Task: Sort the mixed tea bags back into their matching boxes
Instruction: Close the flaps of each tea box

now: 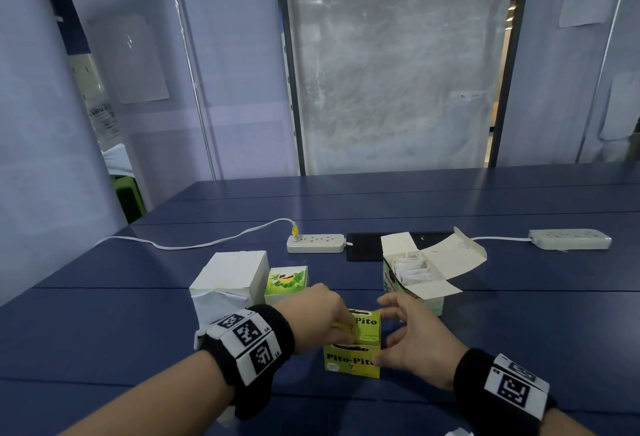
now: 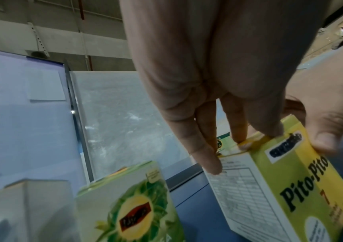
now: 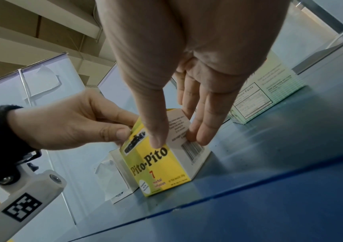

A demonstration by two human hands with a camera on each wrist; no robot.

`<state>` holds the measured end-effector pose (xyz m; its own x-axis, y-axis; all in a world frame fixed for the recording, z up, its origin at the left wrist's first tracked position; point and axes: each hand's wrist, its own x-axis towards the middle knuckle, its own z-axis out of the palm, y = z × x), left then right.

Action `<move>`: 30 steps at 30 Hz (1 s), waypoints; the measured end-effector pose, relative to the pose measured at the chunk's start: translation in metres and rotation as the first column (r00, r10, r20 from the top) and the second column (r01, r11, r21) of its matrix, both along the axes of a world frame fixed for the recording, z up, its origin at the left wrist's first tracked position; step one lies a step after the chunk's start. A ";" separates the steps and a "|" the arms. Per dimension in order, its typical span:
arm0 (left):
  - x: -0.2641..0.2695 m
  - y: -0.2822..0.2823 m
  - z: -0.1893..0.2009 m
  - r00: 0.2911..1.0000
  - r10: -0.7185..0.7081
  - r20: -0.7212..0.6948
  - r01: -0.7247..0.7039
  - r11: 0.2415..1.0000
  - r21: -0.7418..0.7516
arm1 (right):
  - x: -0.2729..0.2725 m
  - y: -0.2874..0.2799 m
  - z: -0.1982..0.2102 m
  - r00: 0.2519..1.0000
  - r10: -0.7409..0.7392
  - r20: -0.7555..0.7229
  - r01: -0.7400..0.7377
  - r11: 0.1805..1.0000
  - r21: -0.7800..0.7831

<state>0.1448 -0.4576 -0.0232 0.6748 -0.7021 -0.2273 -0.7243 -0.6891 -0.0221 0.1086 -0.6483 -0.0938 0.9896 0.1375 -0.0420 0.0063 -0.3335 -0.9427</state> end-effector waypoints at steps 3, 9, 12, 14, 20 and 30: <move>0.001 0.003 -0.002 0.999 -0.016 -0.035 0.012 0.991 -0.131 | -0.002 0.001 0.003 1.000 0.004 0.012 -0.004 1.000 -0.007; 0.000 -0.001 -0.004 1.000 -0.010 -0.013 0.007 0.987 -0.163 | -0.006 0.002 0.006 1.000 -0.005 0.026 0.006 0.999 -0.044; -0.001 -0.004 -0.005 1.000 0.005 0.003 -0.005 0.987 -0.160 | -0.006 0.003 0.006 0.999 -0.003 0.033 0.005 0.998 -0.058; -0.001 -0.005 -0.006 1.000 0.012 0.006 -0.011 0.988 -0.156 | -0.005 0.003 0.005 0.999 0.002 0.041 0.001 0.997 -0.074; 0.005 0.009 -0.006 1.000 0.002 0.015 0.001 0.982 -0.189 | -0.001 0.003 0.003 0.999 0.002 0.032 0.003 0.991 -0.137; 0.033 0.071 -0.011 0.861 0.458 0.223 -0.436 0.889 -0.141 | 0.050 0.025 -0.005 0.961 -0.174 0.217 0.235 0.926 -0.297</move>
